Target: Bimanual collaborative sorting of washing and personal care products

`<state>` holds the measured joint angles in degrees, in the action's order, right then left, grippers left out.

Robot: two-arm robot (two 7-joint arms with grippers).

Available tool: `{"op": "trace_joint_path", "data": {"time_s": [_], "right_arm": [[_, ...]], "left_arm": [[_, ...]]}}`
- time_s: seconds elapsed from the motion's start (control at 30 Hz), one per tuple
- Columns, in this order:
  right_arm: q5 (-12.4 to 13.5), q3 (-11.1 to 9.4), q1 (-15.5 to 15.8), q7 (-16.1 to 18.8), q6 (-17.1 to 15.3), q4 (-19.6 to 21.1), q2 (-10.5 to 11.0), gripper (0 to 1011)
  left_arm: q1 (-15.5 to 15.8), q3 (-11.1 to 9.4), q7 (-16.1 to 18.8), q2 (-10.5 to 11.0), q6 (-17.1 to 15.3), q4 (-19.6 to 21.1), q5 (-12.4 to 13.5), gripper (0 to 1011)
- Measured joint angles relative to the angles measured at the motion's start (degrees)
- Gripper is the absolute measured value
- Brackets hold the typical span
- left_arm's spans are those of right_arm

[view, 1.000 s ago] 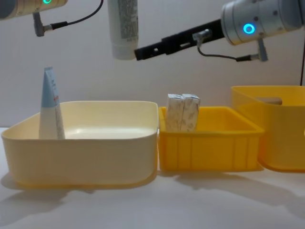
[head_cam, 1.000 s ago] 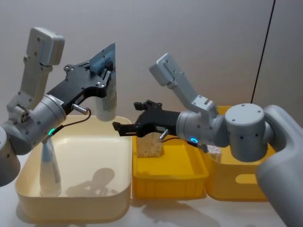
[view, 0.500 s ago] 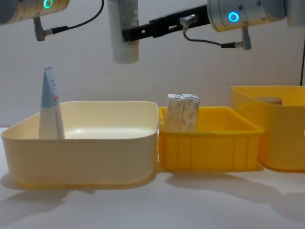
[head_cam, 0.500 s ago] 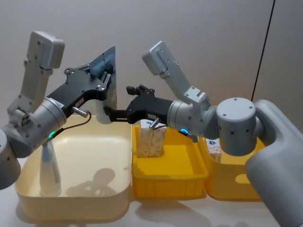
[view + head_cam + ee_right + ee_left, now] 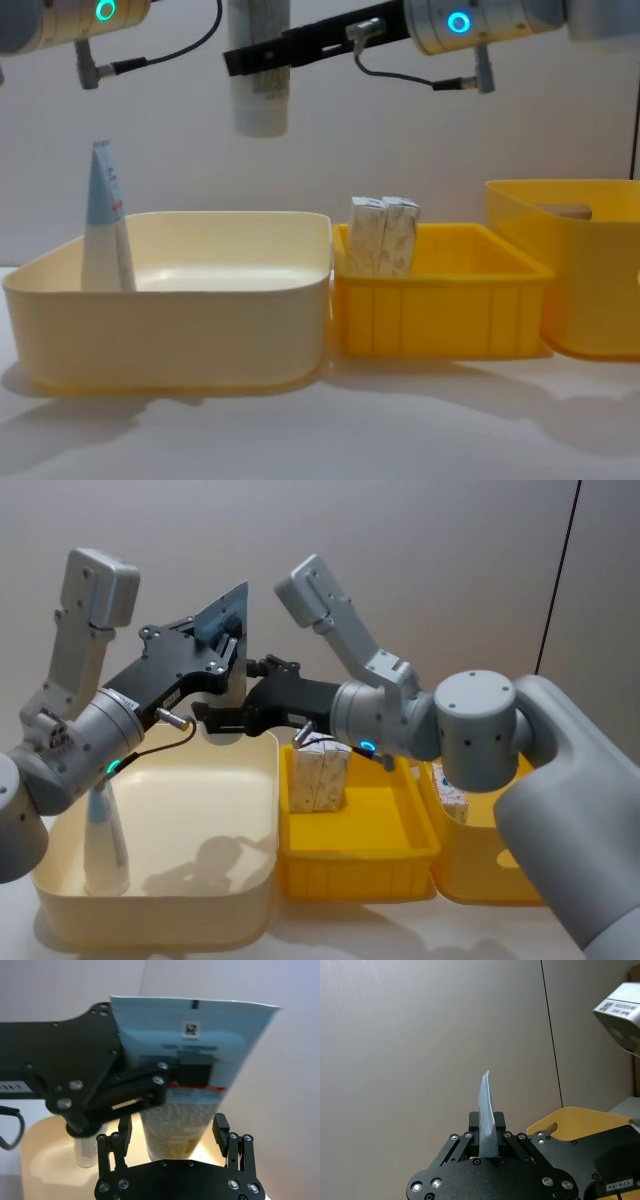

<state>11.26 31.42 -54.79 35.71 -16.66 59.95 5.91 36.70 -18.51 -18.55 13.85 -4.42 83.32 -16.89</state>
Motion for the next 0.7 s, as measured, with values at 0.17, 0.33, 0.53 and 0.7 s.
{"op": "trace_joint_path", "data": {"time_s": [0.17, 0.33, 0.53, 0.7], "right_arm": [[0.9, 0.5, -1.5, 1.8, -0.3, -2.1, -0.9, 1001], [1.5, 0.8, -2.8, 2.5, -0.2, -4.1, -1.8, 1001], [1.8, 0.9, -3.7, 2.4, 0.1, -5.7, -2.6, 1001], [2.0, 0.9, -4.4, 2.2, 0.4, -6.7, -3.0, 915]], "left_arm": [[0.0, -0.1, 0.0, -0.1, 0.1, -0.1, 0.0, 170], [0.0, -0.1, 0.1, -0.1, 0.1, -0.1, 0.0, 170], [-0.2, 0.0, 0.2, -0.1, 0.1, 0.0, 0.1, 170], [-0.3, 0.2, 0.4, -0.1, 0.0, 0.2, 0.1, 170]]}}
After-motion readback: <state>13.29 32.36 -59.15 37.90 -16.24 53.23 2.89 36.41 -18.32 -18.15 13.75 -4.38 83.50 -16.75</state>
